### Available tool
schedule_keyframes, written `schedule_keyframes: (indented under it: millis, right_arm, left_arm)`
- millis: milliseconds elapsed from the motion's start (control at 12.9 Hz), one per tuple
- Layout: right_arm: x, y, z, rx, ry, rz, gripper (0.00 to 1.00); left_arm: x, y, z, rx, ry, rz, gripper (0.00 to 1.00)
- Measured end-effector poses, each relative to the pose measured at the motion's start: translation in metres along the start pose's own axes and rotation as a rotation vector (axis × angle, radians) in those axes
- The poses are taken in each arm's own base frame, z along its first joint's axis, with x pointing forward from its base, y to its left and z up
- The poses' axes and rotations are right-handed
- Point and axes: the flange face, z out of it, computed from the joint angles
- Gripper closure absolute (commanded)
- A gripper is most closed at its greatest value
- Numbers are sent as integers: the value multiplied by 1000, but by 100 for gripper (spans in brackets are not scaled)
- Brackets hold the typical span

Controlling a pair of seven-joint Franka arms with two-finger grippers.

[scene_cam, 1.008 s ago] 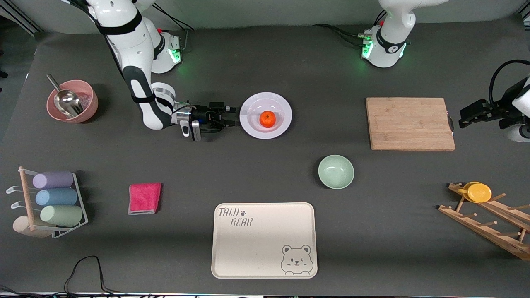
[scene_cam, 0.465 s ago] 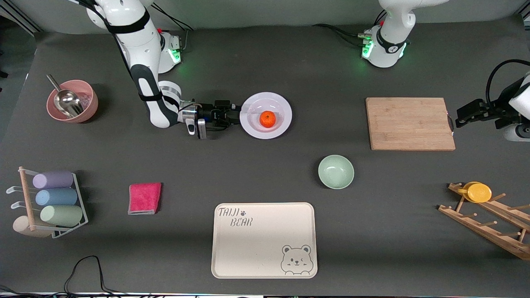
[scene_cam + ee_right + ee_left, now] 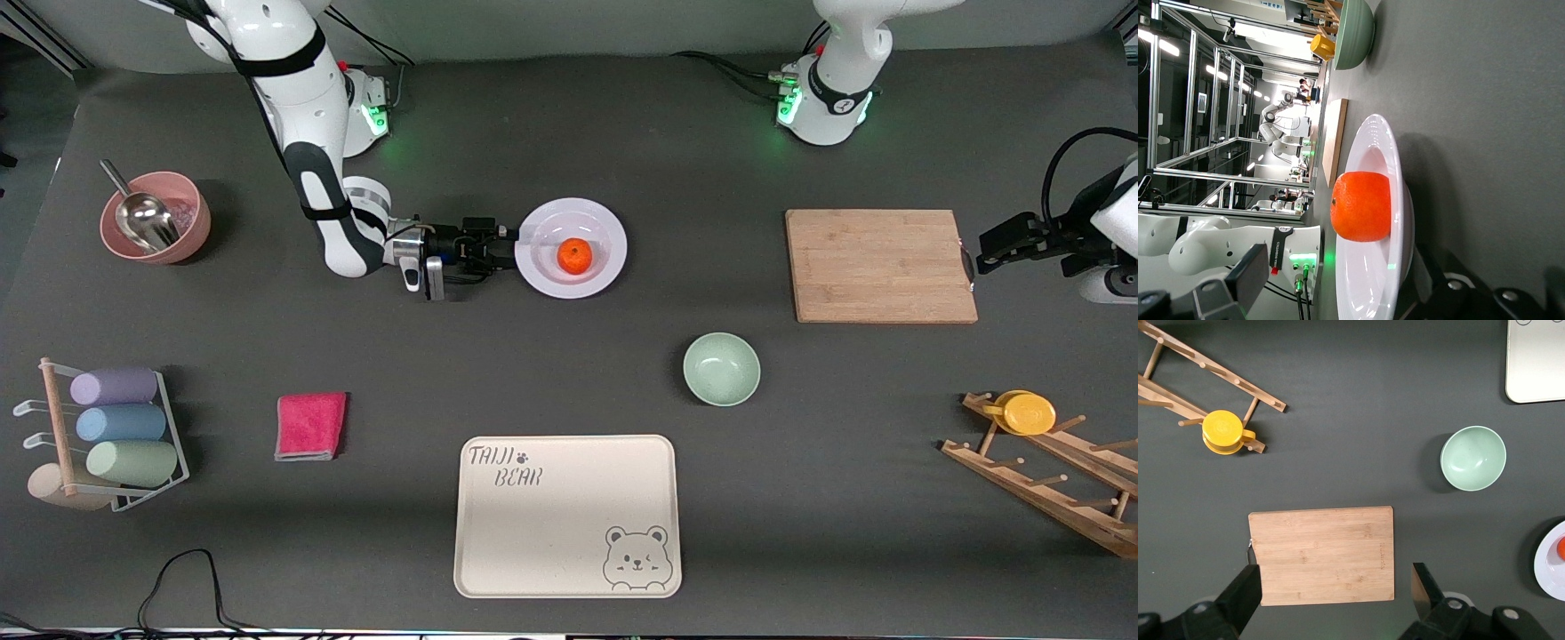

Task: Place orange and plate with both arms
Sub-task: 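Move the right gripper to the plate rim and grip it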

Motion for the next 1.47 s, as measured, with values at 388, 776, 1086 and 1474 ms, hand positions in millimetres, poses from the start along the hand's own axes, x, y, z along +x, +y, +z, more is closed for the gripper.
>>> schedule_keyframes:
  millis: [388,776,1086,1474]
  right_arm:
    - [0,4,11,-12,23,-32,24]
    - [1,7,11,-21,22,-49,49]
    - [0,12,8,-33,24,-59,75]
    - [-1,15,8,-37,22,-75,100]
  left_arm:
    - [-1,0,1,0,-14,0,0]
    - [-2,0,1,0,-14,0,0]
    - [-2,0,1,-1,-14,0,0]
    - [-2,0,1,-1,-14,0,0]
